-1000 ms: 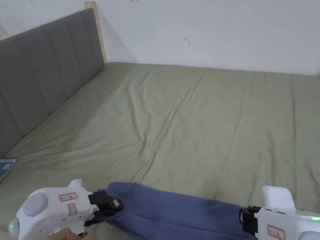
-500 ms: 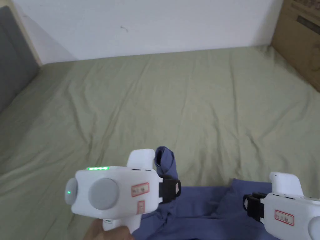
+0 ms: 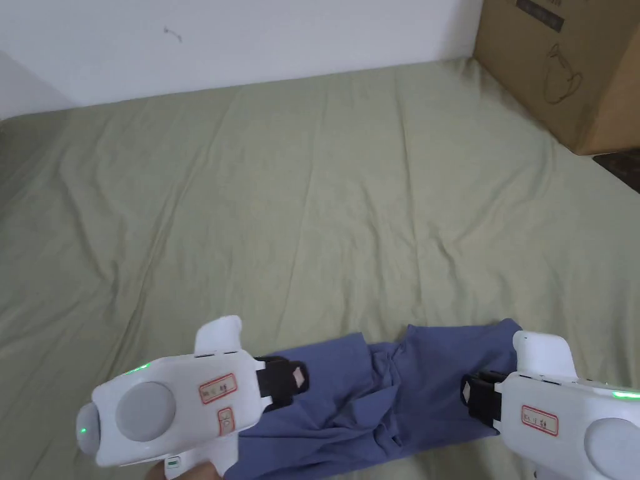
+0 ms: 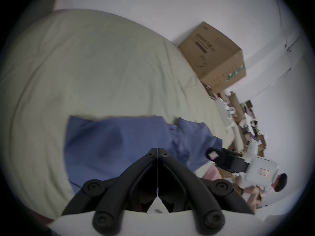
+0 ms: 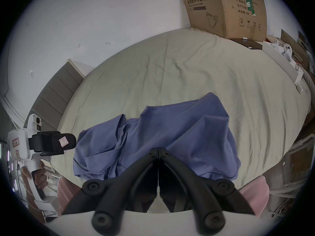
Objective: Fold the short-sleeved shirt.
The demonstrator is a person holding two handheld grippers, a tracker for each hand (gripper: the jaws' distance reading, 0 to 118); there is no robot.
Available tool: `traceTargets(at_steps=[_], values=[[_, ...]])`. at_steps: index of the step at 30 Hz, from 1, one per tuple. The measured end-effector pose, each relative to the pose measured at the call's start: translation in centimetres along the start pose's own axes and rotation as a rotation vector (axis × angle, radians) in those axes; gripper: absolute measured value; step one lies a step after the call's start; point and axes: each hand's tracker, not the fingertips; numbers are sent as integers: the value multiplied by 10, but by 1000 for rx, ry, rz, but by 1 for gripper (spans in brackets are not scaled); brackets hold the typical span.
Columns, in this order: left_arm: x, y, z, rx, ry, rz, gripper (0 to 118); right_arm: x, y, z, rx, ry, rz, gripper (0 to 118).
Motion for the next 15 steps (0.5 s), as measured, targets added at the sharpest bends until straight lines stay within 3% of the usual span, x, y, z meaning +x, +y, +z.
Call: traceTargets(at_steps=[5, 10, 12, 15], values=[[21, -2, -29, -126, -64, -51, 0, -12, -5, -3, 11, -27, 44, 0], [41, -20, -72, -251, -106, -60, 0, -8, -10, 3, 13, -2, -14, 0], [56, -33, -77, -290, -113, -161, 0, -7, -12, 5, 11, -10, -17, 0], [64, -42, -75, -282, -115, -175, 0, -3, -14, 6, 2, -27, -8, 0]])
